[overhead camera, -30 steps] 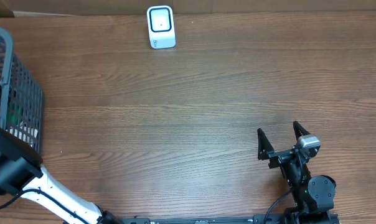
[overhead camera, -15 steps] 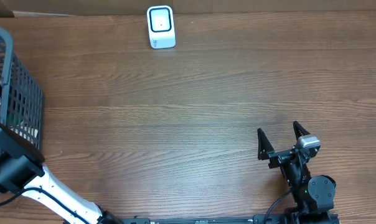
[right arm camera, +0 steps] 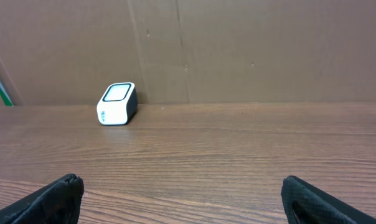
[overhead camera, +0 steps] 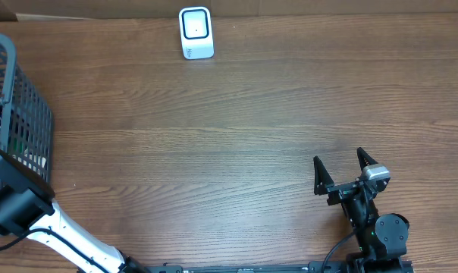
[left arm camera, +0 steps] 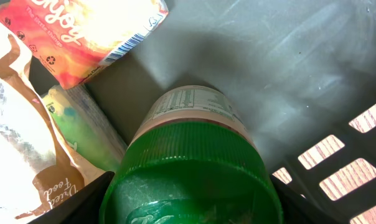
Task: Scan the item barcode
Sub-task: 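Grasp the green-capped jar with the left gripper and lift it, then carry the jar with the left gripper past the white scanner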
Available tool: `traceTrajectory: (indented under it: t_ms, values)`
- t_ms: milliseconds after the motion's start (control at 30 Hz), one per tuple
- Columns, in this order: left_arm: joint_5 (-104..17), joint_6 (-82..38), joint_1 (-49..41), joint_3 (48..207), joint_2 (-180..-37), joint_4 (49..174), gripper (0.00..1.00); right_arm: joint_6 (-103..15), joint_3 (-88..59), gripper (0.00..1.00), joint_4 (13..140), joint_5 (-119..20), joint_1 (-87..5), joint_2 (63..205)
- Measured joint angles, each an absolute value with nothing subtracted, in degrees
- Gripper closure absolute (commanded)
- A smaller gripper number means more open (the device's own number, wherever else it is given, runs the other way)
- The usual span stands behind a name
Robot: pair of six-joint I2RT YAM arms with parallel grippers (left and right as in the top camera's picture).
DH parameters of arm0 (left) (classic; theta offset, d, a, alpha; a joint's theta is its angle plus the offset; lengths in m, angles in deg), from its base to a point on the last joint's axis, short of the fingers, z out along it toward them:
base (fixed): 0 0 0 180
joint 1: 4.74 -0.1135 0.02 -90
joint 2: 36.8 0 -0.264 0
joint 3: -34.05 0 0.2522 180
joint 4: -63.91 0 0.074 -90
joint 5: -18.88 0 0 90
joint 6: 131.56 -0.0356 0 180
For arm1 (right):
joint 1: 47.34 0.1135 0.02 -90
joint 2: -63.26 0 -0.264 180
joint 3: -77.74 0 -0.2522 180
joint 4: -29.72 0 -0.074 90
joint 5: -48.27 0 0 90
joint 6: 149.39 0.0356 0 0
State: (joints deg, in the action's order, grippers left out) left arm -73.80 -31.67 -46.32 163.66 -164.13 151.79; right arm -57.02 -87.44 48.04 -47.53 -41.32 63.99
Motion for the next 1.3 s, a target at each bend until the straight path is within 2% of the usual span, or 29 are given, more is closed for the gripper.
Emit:
traceTrajectory:
  t_ms: [300,633,800,967,1100,1300]
  values:
    - [-73.8,-30.8,-46.3,169.9,-164.2,157.6,0.51,-57.0,-87.4,0.00,48.0,-47.5,-41.3,64.0]
    - [-71.8,-27.0,-46.3,197.1,-164.2,170.0,0.50,-57.0,-87.4,0.00,48.0,-47.5,-41.3,64.0]
    - [-65.8,-26.7,-46.3,212.7,-164.2,174.4,0.51,-57.0,-87.4,0.00,48.0,-47.5,-41.3,64.0]
    - [-58.5,-26.5,-45.8,219.7,-161.4,174.4,0.53,-57.0,-87.4,0.00,48.0,-47.5,-41.3,64.0]
    - [-55.3,-26.5,-42.5,220.9,-156.5,174.6,0.53,-57.0,-87.4,0.00,48.0,-47.5,-41.3,64.0]
    - [-52.8,-26.5,-27.9,222.1,-149.1,174.7,0.54,-57.0,-87.4,0.00,48.0,-47.5,-41.3,64.0]
